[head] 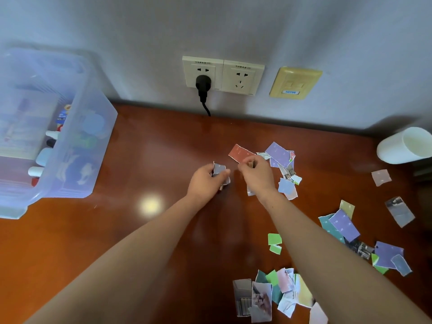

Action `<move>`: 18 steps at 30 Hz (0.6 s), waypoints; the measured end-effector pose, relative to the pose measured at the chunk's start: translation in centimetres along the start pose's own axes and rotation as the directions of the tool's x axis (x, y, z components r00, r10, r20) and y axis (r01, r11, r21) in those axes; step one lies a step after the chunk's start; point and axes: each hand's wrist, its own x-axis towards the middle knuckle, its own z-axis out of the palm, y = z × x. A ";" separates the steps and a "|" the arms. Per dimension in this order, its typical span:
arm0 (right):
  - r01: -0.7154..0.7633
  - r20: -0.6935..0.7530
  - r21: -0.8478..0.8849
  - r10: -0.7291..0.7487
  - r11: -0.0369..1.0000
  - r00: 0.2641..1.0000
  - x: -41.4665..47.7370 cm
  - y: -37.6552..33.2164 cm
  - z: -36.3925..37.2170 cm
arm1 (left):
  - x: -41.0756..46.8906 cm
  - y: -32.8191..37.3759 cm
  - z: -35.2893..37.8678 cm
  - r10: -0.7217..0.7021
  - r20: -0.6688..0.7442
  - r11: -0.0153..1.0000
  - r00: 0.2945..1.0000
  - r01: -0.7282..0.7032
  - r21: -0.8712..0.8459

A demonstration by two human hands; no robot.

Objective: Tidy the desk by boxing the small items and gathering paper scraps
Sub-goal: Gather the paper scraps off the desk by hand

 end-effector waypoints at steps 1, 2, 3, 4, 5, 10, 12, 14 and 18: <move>0.028 -0.005 -0.073 -0.028 0.997 1.000 0.5 0.0 -0.2 | 0.2 0.7 0.1 -0.059 0.002 0.988 0.998 0.058 -0.145; 0.050 -0.009 -0.149 -0.052 0.988 0.999 0.9 -0.1 -0.4 | 0.4 1.3 0.1 -0.113 0.016 0.961 0.993 0.114 -0.253; 0.065 -0.013 -0.220 -0.069 0.973 0.998 1.4 -0.1 -0.5 | 0.6 1.8 0.2 -0.156 0.039 0.930 0.987 0.160 -0.331; 0.073 -0.013 -0.281 -0.080 0.957 0.997 1.8 -0.2 -0.6 | 0.8 2.2 0.2 -0.182 0.063 0.902 0.981 0.192 -0.386; 0.077 -0.009 -0.325 -0.085 0.943 0.996 2.2 -0.2 -0.6 | 1.0 2.5 0.1 -0.194 0.083 0.882 0.978 0.210 -0.422; 0.098 -0.009 -0.491 -0.118 0.866 0.993 3.6 -0.8 -0.4 | 1.7 2.6 -0.1 -0.211 0.137 0.844 0.968 0.251 -0.475; 0.086 -0.002 -0.561 -0.105 0.823 0.994 4.2 -1.3 -0.5 | 2.0 2.5 0.0 -0.222 0.145 0.842 0.964 0.264 -0.470; 0.085 0.014 -0.628 -0.099 0.773 0.995 4.5 -2.0 -0.7 | 2.2 2.3 0.3 -0.229 0.149 0.846 0.962 0.272 -0.459; 0.099 0.017 -0.671 -0.118 0.735 0.993 4.1 -1.8 -0.9 | 2.2 2.4 0.7 -0.233 0.152 0.846 0.961 0.277 -0.456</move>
